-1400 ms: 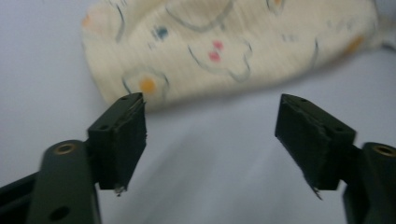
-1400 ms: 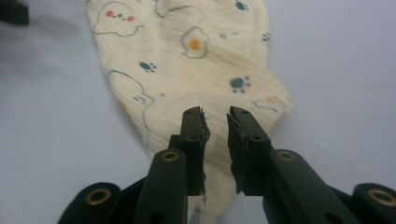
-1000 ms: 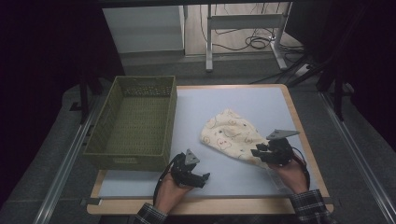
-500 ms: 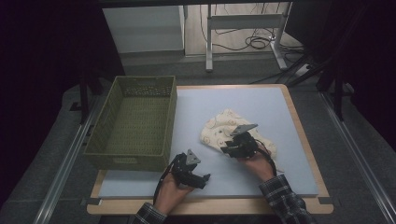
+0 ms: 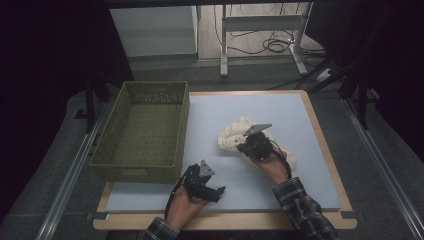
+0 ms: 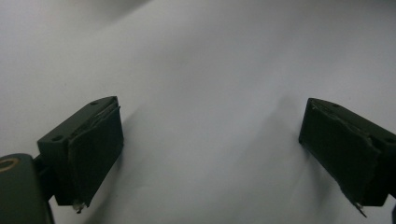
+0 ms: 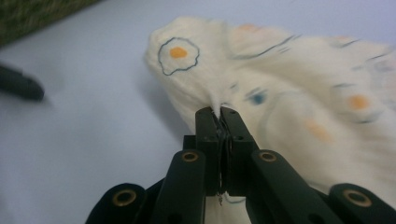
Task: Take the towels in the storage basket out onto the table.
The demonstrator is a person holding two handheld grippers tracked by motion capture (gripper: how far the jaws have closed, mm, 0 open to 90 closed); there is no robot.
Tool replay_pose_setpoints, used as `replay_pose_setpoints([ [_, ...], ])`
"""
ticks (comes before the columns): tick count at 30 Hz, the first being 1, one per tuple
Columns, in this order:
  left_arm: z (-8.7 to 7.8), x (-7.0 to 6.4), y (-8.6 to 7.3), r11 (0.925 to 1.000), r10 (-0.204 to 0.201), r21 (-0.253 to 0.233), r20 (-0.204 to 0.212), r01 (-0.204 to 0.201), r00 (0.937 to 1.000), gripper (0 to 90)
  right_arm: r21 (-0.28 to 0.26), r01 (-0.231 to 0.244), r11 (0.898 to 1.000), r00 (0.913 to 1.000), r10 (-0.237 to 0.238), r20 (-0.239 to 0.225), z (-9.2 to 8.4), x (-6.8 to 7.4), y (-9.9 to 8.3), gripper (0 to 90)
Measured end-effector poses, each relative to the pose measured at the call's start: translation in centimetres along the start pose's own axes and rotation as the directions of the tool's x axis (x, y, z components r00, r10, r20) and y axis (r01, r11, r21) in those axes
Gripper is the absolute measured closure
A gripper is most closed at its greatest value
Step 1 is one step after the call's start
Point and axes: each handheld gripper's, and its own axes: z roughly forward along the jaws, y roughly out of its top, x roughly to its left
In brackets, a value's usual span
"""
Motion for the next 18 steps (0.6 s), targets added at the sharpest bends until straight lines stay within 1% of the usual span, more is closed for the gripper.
replay_pose_setpoints([
  [1, 0.0, 0.0, 0.0, 1.0, 0.004, 0.003, 0.0, -0.004, 1.0, 6.5, -0.004, -0.012, 1.0, 0.9999, 0.012, 0.01, -0.3, -0.6, 0.2, 87.1],
  [2, 0.0, 0.0, 0.0, 1.0, 0.004, 0.004, 0.0, -0.004, 1.0, 6.5, -0.011, -0.03, 1.0, 0.9991, 0.03, 0.03, -0.7, -1.6, 0.5, 87.0],
  [3, 0.0, 0.0, 0.0, 1.0, 0.004, 0.004, 0.001, -0.004, 1.0, 6.5, -0.008, -0.042, 0.999, 0.9981, 0.043, 0.043, -0.8, -2.2, 0.6, 87.0],
  [5, 0.0, 0.0, 0.0, 1.0, 0.004, 0.004, 0.0, -0.004, 1.0, 6.5, 0.006, -0.087, 0.996, 0.994, 0.087, 0.066, -0.9, -4.2, 0.6, 86.5],
  [7, 0.0, 0.0, 0.0, 1.0, 0.004, 0.004, 0.0, -0.004, 1.0, 6.5, 0.021, -0.144, 0.989, 0.9869, 0.142, 0.077, -0.6, -5.8, 0.1, 84.7],
  [8, 0.0, 0.0, 0.0, 1.0, 0.006, 0.005, 0.0, -0.006, 1.0, 6.5, 0.029, -0.164, 0.986, 0.9837, 0.161, 0.08, -0.4, -6.4, -0.1, 82.3],
  [11, 0.0, 0.0, 0.0, 1.0, 0.002, 0.002, 0.001, -0.002, 1.0, 6.5, 0.05, -0.23, 0.972, 0.9695, 0.224, 0.099, 0.2, -8.0, -1.5, 75.0],
  [12, 0.0, 0.0, 0.0, 1.0, 0.002, 0.002, 0.001, -0.002, 1.0, 6.5, 0.049, -0.235, 0.971, 0.9683, 0.229, 0.1, 0.1, -8.2, -1.7, 72.4],
  [14, 0.0, 0.0, 0.0, 1.0, 0.002, 0.002, 0.001, -0.002, 1.0, 6.5, 0.038, -0.242, 0.97, 0.966, 0.237, 0.103, -0.4, -8.5, -1.8, 70.9],
  [16, 0.0, 0.0, 0.0, 1.0, 0.002, 0.002, 0.0, -0.002, 1.0, 6.5, 0.014, -0.225, 0.974, 0.969, 0.222, 0.109, -1.6, -8.5, -1.5, 70.1],
  [18, 0.0, 0.0, 0.0, 1.0, 0.002, 0.003, 0.0, -0.002, 1.0, 6.5, 0.003, -0.213, 0.977, 0.9719, 0.212, 0.103, -2.4, -8.3, -1.0, 70.5],
])
